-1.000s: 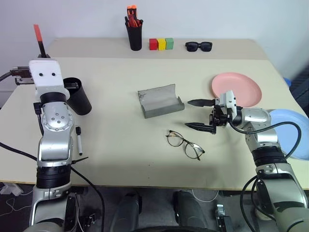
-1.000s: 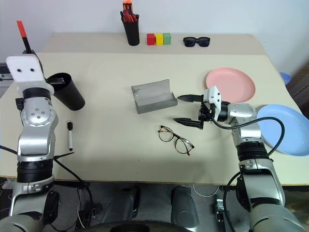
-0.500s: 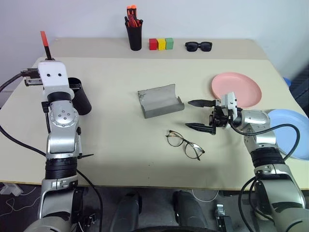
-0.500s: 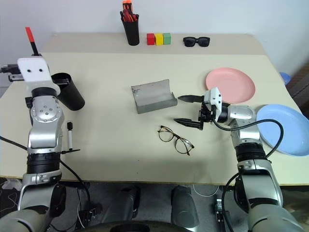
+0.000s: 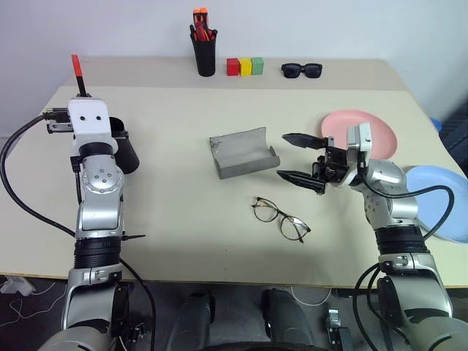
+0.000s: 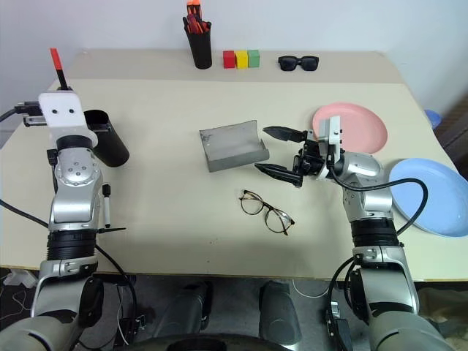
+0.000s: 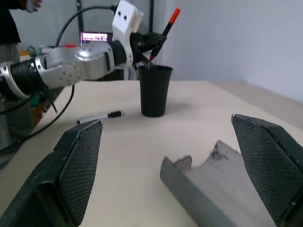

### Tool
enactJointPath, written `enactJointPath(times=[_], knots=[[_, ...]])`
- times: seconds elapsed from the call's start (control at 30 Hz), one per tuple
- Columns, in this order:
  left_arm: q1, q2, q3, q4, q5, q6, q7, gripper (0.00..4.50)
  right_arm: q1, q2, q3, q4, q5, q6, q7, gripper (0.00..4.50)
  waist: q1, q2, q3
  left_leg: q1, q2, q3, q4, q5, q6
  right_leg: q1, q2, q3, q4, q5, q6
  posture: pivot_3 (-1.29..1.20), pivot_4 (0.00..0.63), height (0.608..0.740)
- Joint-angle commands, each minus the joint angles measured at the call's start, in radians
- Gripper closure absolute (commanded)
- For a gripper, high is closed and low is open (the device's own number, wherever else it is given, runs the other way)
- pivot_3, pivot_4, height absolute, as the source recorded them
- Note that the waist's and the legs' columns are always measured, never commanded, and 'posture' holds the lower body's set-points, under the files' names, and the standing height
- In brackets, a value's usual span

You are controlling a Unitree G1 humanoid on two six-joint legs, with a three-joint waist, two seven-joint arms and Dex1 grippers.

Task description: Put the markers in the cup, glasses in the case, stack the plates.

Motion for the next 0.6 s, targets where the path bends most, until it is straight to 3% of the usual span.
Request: enactJointPath(times=[0.03,0.33,0.57,0.6], knots=[[-0.018,0.004,0.003,-0.003,0.015,-0.034,0.001,4.47,-0.02,0.019,-0.017,-0.069,0.042,0.03,-0.025,0.03,0.0,0.0,0.0,0.0,0.0,0.0,0.0,0.0,0.0,0.0,0.0,0.0,0.0,0.0,0.0,0.0,0.15,0.74],[-0.025,-0.005,-0.006,0.044,0.021,-0.072,0.005,4.47,-0.031,0.038,-0.012,-0.118,0.053,0.065,-0.059,0.03,0.0,0.0,0.0,0.0,0.0,0.0,0.0,0.0,0.0,0.0,0.0,0.0,0.0,0.0,0.0,0.0,0.15,0.74],[-0.024,-0.019,-0.004,0.056,0.01,-0.112,-0.004,1.24,-0.025,0.036,-0.011,-0.132,0.048,0.07,-0.07,0.03,0.0,0.0,0.0,0.0,0.0,0.0,0.0,0.0,0.0,0.0,0.0,0.0,0.0,0.0,0.0,0.0,0.15,0.74],[-0.02,-0.023,-0.005,0.046,0.007,-0.123,-0.009,1.24,-0.025,0.035,-0.012,-0.133,0.048,0.069,-0.073,0.03,0.0,0.0,0.0,0.0,0.0,0.0,0.0,0.0,0.0,0.0,0.0,0.0,0.0,0.0,0.0,0.0,0.15,0.74]])
